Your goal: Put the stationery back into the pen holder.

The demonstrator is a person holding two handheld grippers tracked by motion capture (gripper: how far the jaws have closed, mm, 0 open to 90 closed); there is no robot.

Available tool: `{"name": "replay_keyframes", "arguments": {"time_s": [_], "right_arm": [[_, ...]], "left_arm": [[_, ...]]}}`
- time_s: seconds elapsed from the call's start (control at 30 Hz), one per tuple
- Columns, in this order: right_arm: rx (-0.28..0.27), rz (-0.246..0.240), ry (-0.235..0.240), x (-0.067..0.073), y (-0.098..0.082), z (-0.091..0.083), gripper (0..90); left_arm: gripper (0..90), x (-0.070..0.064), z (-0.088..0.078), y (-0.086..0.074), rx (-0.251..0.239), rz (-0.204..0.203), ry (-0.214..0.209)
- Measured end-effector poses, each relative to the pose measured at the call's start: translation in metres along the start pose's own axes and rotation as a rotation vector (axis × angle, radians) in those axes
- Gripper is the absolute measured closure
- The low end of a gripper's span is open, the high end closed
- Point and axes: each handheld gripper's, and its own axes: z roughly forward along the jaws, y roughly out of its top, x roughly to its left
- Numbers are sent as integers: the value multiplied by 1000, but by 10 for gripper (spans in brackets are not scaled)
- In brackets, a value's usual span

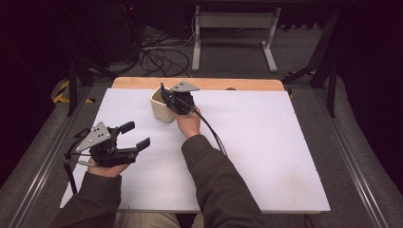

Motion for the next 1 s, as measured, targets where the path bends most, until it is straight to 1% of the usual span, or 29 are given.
{"name": "replay_keyframes", "arguments": {"time_s": [0.37, 0.57, 0.87, 1.0], "right_arm": [[5, 13, 1, -2, -1, 0, 791], [4, 22, 6, -3, -1, 0, 754], [7, 29, 13, -4, -1, -1, 725], [4, 31, 19, -2, -1, -1, 700]], "left_arm": [[180, 0, 1, -1, 3, -2, -1], [180, 0, 1, -1, 3, -1, -1], [180, 0, 0, -1, -2, -5, 3], [180, 0, -1, 0, -5, 3, 3]]}}
